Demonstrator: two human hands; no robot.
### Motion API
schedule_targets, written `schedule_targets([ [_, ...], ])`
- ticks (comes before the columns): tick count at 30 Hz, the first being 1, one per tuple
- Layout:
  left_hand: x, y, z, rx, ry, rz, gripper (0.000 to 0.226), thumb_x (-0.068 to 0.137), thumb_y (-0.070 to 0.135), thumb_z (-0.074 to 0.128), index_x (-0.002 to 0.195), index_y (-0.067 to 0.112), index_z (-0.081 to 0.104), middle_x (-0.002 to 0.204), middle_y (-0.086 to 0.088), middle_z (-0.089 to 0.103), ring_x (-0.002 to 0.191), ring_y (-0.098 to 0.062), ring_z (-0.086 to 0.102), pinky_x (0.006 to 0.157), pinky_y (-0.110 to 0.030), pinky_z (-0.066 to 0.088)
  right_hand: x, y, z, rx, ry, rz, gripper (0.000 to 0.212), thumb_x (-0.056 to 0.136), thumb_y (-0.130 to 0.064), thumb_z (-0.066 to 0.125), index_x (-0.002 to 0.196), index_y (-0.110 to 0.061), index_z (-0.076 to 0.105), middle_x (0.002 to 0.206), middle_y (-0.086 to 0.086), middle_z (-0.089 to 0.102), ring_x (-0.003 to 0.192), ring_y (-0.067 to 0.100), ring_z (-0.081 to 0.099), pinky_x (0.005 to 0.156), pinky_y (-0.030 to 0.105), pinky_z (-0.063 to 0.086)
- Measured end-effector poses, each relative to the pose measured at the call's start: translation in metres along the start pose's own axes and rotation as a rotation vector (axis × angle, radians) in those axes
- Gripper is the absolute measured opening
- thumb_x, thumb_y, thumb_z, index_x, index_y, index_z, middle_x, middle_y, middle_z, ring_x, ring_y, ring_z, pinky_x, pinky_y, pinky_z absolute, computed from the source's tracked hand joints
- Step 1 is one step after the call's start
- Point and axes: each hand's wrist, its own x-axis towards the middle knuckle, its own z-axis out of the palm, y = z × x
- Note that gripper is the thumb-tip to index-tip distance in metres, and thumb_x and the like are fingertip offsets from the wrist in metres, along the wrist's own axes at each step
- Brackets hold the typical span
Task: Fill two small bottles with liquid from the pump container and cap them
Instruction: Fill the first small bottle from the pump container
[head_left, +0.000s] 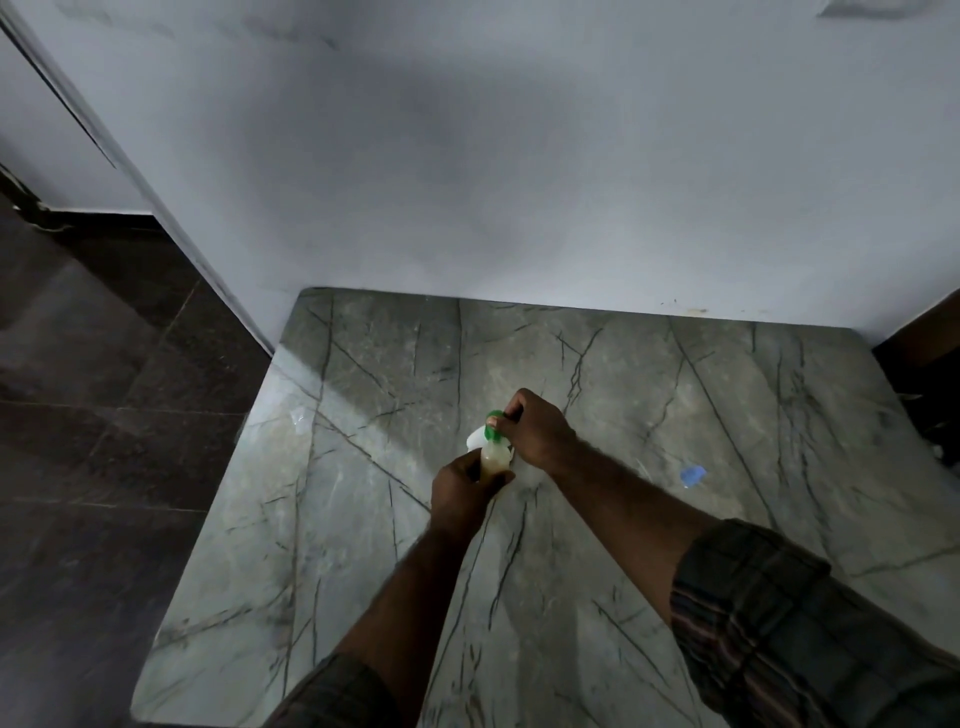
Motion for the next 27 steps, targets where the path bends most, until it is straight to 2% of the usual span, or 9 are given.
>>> schedule_targets([
  [6,0.001,0.001,-0.002,0.002,-0.004,0.013,0.045,0.076,0.029,0.085,0.117,0.017,0.073,0.100,-0.003,0.078,0.092,-0.019,0.073,0.087,-0.046,0.060,0.001,0.001,0.005,-0.013,0.031,0.012,0.029,0.092,-0.042,0.063,0.101,-0.015,0.058,0.101,0.004,0.068,0.097,0.023,0.063,0.092,0.044,0.050],
  [9,0.001,-0.001,-0.001,-0.012,0.004,0.008,0.044,0.077,0.029,0.085,0.117,0.018,0.073,0.098,-0.002,0.078,0.091,-0.018,0.073,0.087,-0.045,0.060,0.000,0.002,0.007,-0.003,0.016,0.024,0.029,0.093,-0.042,0.062,0.103,-0.015,0.058,0.103,0.005,0.069,0.099,0.025,0.064,0.096,0.048,0.049],
  [13,0.002,0.003,-0.001,-0.058,-0.002,-0.004,0.046,0.076,0.025,0.086,0.119,0.016,0.072,0.101,-0.002,0.078,0.094,-0.017,0.073,0.088,-0.043,0.061,0.002,-0.004,-0.002,0.004,0.003,0.014,0.030,0.092,-0.041,0.064,0.103,-0.014,0.059,0.106,0.006,0.069,0.097,0.022,0.063,0.094,0.043,0.050],
  [18,0.003,0.000,-0.001,-0.040,-0.002,-0.009,0.047,0.075,0.027,0.087,0.118,0.016,0.073,0.098,0.000,0.078,0.092,-0.016,0.073,0.087,-0.042,0.061,-0.003,0.001,0.003,0.006,0.003,0.032,0.030,0.093,-0.043,0.062,0.103,-0.015,0.058,0.104,0.005,0.068,0.100,0.026,0.063,0.098,0.050,0.047],
  [27,0.001,0.004,-0.003,-0.064,0.003,-0.007,0.045,0.075,0.027,0.087,0.117,0.018,0.073,0.099,0.000,0.078,0.093,-0.015,0.073,0.088,-0.044,0.061,-0.001,-0.005,-0.003,0.006,0.000,0.008,0.030,0.093,-0.040,0.063,0.105,-0.013,0.058,0.105,0.007,0.069,0.099,0.024,0.063,0.094,0.045,0.050],
])
